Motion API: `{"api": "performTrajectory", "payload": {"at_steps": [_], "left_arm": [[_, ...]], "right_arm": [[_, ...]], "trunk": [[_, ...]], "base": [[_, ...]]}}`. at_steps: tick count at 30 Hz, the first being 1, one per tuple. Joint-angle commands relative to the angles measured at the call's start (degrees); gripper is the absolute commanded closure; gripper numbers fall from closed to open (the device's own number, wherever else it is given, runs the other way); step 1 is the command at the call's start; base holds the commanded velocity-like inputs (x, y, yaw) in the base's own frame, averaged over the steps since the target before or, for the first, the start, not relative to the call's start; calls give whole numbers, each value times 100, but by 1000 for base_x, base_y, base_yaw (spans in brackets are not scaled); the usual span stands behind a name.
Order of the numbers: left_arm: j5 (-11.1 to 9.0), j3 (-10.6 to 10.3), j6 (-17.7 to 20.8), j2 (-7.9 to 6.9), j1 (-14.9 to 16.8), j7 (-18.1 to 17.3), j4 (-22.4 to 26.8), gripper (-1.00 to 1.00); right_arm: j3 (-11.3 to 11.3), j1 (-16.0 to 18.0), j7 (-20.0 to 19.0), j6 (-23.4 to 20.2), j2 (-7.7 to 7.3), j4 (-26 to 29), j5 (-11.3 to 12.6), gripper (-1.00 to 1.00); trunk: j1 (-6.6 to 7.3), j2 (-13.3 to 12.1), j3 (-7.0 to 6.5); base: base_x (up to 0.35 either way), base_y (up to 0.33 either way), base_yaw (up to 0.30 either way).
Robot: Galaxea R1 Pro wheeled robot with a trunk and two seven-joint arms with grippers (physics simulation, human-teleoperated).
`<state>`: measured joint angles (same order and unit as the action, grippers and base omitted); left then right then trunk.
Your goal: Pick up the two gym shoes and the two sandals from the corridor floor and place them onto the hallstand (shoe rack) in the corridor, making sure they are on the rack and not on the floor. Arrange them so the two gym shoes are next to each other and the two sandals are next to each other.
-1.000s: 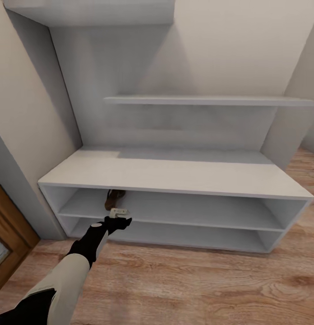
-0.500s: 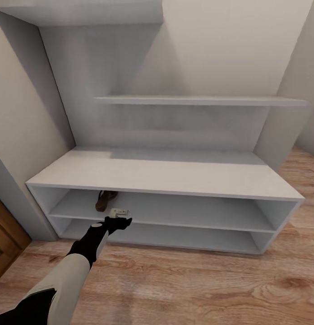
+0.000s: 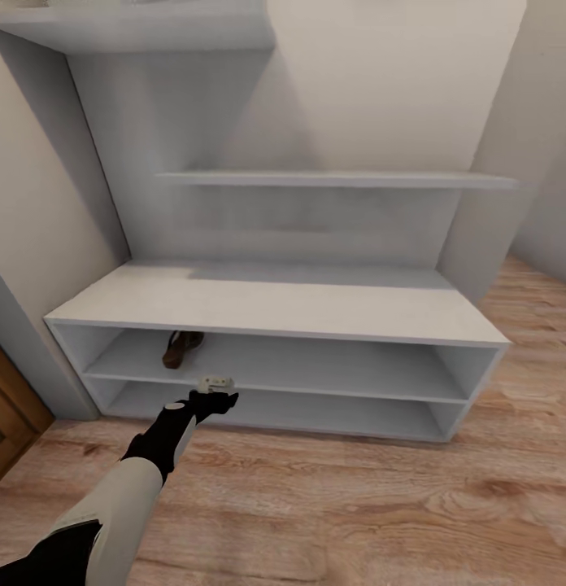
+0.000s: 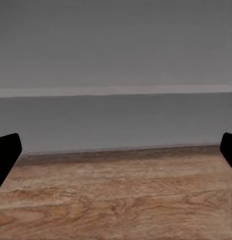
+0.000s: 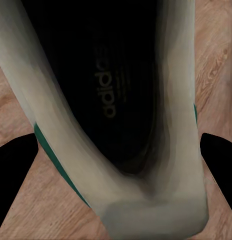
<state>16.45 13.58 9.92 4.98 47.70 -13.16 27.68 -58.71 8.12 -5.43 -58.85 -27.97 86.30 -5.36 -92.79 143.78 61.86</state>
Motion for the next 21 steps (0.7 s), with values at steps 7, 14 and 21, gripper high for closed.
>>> {"api": "performTrajectory", "payload": {"at_steps": [7, 14, 21], "left_arm": [[43, 48, 36, 32, 2, -46, 10, -100], [43, 48, 36, 33, 2, -46, 12, -100], [43, 48, 36, 31, 2, -46, 14, -100]], "right_arm": [[0, 7, -55, -21, -1, 4, -61, 100], [6, 9, -55, -21, -2, 3, -61, 100], [8, 6, -55, -21, 1, 5, -61, 100]], "trunk": [[4, 3, 5], [4, 3, 5], [4, 3, 5]], "base": [[-87, -316, 0], [-153, -310, 0], [-210, -197, 0]]}}
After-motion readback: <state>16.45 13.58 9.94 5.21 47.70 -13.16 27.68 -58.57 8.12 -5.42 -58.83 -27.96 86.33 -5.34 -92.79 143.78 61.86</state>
